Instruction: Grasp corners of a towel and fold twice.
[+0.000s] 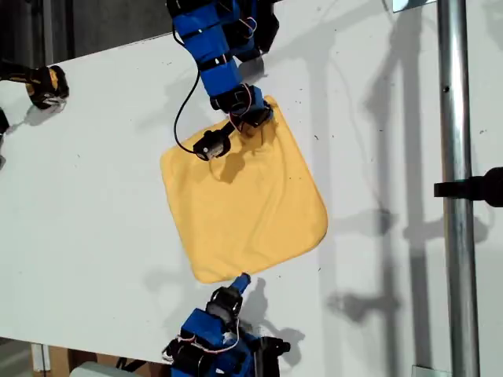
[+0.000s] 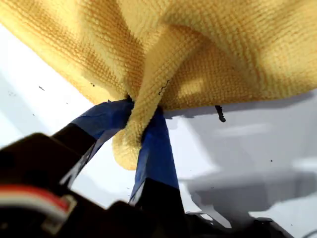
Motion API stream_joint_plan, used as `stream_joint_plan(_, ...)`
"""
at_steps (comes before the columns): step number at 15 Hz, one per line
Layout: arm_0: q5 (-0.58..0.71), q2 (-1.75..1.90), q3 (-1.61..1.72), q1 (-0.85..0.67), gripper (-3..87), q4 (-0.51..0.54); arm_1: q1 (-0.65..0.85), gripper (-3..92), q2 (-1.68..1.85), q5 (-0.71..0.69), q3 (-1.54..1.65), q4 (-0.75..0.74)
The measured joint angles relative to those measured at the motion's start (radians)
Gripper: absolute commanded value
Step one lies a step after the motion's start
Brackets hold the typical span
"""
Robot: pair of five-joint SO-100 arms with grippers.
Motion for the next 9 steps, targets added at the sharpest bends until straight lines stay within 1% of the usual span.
stream_joint_plan(3,0.055,-0.373,-0.37,0.103,-1.4,0.041,0.0,-0.1,0.0,0.0,0.0,0.0)
stream_joint_plan(6,0.055,-0.644,-0.646,0.176,-1.4,0.055,0.0,-0.1,0.0,0.0,0.0,0.0)
stream_joint_plan(7,0.043,-0.692,-0.683,0.192,-1.4,0.052,0.0,-0.1,0.0,0.0,0.0,0.0)
stream_joint_plan(8,0.049,-0.707,-0.693,0.204,-1.4,0.028,-0.003,-0.1,0.0,0.0,0.0,0.0)
stream_joint_plan(9,0.114,-0.709,-0.698,0.215,-0.1,-0.005,-0.005,-0.1,0.0,0.0,0.0,0.0)
